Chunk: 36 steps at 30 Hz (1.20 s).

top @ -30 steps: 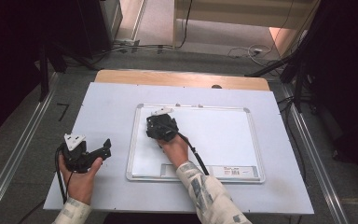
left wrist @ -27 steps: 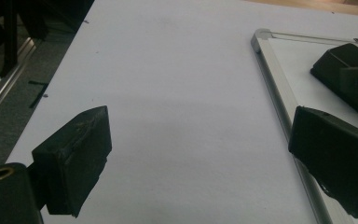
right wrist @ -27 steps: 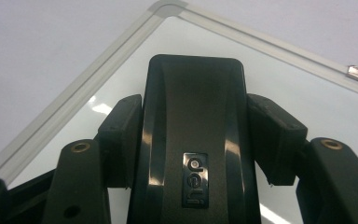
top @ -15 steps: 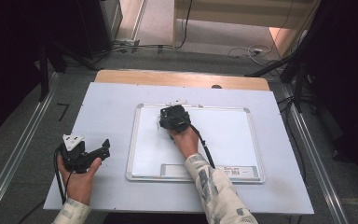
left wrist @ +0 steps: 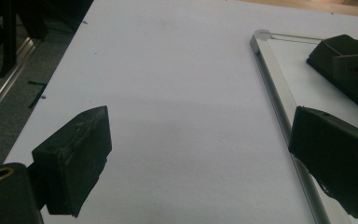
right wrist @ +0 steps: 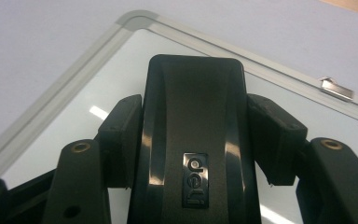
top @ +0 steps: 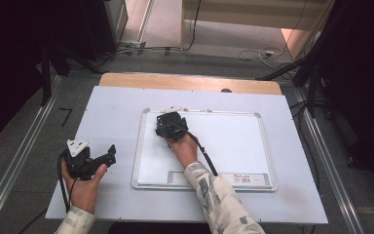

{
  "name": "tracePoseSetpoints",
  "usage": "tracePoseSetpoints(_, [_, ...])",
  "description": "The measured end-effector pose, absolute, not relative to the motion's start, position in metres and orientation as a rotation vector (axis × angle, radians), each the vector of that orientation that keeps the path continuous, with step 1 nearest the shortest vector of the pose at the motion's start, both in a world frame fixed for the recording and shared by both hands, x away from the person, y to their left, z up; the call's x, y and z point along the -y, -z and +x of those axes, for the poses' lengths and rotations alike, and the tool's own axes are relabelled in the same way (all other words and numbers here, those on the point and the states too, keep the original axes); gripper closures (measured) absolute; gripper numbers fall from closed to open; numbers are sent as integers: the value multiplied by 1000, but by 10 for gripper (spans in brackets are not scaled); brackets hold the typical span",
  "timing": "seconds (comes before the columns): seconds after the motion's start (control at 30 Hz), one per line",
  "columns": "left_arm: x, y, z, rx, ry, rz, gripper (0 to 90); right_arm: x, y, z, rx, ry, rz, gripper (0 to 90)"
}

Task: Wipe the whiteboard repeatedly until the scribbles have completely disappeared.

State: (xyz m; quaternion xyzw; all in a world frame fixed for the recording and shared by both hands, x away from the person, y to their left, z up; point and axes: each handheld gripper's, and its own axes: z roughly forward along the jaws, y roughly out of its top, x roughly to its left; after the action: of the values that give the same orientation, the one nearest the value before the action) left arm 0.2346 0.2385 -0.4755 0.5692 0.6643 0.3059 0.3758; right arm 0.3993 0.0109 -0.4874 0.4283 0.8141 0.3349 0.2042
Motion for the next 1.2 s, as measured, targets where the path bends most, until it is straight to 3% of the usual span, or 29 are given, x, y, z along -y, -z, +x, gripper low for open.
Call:
tracePoseSetpoints(0.3, [-239,476,234,-1699,-783,1451,64,-14,488,409,-2273,-945,1185,375])
tracePoseSetpoints(0.7, [-240,476,233,-1702,-784,1448,64,16,486,438,-2201,-916,1282,375])
tracePoseSetpoints(1.2, [-238,475,235,-1690,-782,1456,64,-23,487,421,-2291,-938,1150,375])
